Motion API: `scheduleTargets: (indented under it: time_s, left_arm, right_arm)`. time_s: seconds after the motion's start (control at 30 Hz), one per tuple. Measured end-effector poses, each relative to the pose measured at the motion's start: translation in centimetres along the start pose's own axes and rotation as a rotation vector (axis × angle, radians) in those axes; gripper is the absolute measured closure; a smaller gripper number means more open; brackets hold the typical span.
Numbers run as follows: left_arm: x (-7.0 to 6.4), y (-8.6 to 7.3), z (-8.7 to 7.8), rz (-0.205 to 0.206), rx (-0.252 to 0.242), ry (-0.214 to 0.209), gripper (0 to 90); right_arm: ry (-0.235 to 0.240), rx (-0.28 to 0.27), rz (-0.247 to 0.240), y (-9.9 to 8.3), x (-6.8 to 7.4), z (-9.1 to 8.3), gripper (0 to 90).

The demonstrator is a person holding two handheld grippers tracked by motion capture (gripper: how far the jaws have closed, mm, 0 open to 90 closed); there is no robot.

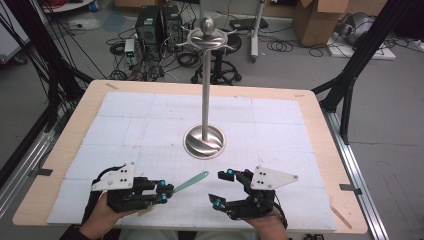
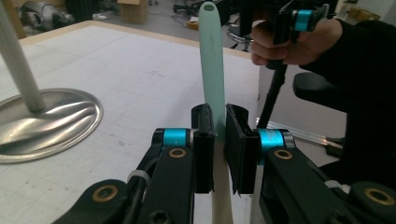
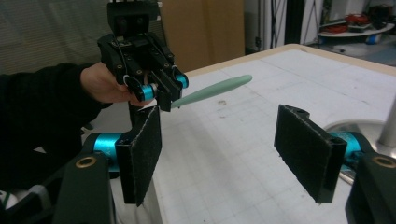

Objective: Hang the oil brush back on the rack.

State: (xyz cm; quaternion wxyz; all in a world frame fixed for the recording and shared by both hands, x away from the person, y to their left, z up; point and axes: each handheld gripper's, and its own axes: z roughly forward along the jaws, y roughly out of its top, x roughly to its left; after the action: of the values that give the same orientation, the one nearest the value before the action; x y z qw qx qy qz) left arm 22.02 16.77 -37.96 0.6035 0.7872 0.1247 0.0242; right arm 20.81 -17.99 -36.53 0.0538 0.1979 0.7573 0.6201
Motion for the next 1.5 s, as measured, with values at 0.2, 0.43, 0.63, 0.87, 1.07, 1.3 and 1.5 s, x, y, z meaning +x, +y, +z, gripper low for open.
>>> scheduleTargets:
  time_s: [0.2,0.43,0.63,0.87,1.07,1.3,1.5]
  left_arm:
    - [-0.4,0.0,0.3,0.009,-0.025,-0.045,81.2]
    - [-0.7,0.0,0.6,0.013,-0.051,-0.098,81.1]
    - [-0.9,-0.1,0.8,0.018,-0.063,-0.123,81.1]
    - [-1.1,-0.2,1.1,0.031,-0.066,-0.147,81.0]
    - [-1.2,-0.4,1.3,0.042,-0.048,-0.143,81.0]
    - [-1.3,-0.4,1.4,0.045,-0.052,-0.153,80.9]
    - [-1.3,-0.4,1.4,0.05,-0.052,-0.15,80.8]
  right_arm:
    - [0.067,-0.006,-0.014,0.2,0.2,0.7,36.7]
    - [0.138,-0.031,-0.02,0.6,0.5,1.2,44.8]
    - [0.181,-0.039,-0.039,0.7,0.7,1.4,54.1]
    - [0.213,-0.066,-0.058,0.8,0.8,1.1,68.0]
    - [0.23,-0.063,-0.052,0.7,0.9,1.2,73.8]
    - [0.25,-0.055,-0.03,1.0,1.0,1.2,75.7]
    - [0.237,-0.042,-0.037,1.3,1.3,1.2,76.1]
